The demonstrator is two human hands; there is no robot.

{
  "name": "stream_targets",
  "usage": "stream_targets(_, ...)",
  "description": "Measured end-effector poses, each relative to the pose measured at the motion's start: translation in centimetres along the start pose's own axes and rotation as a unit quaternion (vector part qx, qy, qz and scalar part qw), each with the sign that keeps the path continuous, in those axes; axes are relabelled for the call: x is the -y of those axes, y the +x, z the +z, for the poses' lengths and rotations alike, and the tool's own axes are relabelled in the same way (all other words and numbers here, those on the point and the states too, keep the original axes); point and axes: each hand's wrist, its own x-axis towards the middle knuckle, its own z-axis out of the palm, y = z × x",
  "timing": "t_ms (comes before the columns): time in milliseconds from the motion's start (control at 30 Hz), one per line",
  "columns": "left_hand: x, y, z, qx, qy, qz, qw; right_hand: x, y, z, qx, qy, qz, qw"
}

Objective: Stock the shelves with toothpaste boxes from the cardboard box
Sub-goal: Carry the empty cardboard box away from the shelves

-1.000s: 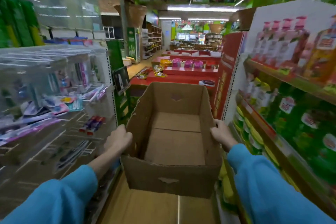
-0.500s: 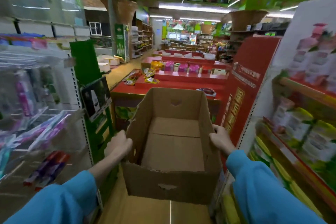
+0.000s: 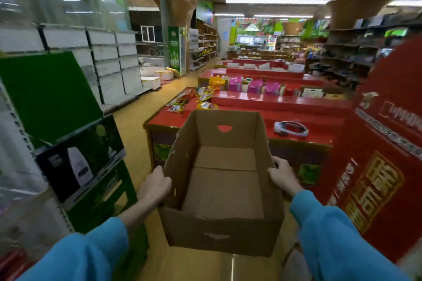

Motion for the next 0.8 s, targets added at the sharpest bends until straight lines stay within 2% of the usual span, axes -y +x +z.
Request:
stream_targets(367, -4.4, 25.2, 5.7, 0.008, -0.017, -0.006, 1.000, 3.1, 27.0, 6.3, 0.007, -0.024, -0.018, 1.000)
stream_targets(600, -8.6, 39.1, 5.9, 0.015, -0.121, -0.050, 0.991, 8.9, 43.4, 9.5, 0.006, -0.051, -0.062, 0.997)
stream_targets(800, -8.7, 49.6, 4.7, -0.042, -0.122, -0.098, 0.987, 13.0, 55.8, 16.5, 0.032, -0.039, -0.108, 0.993)
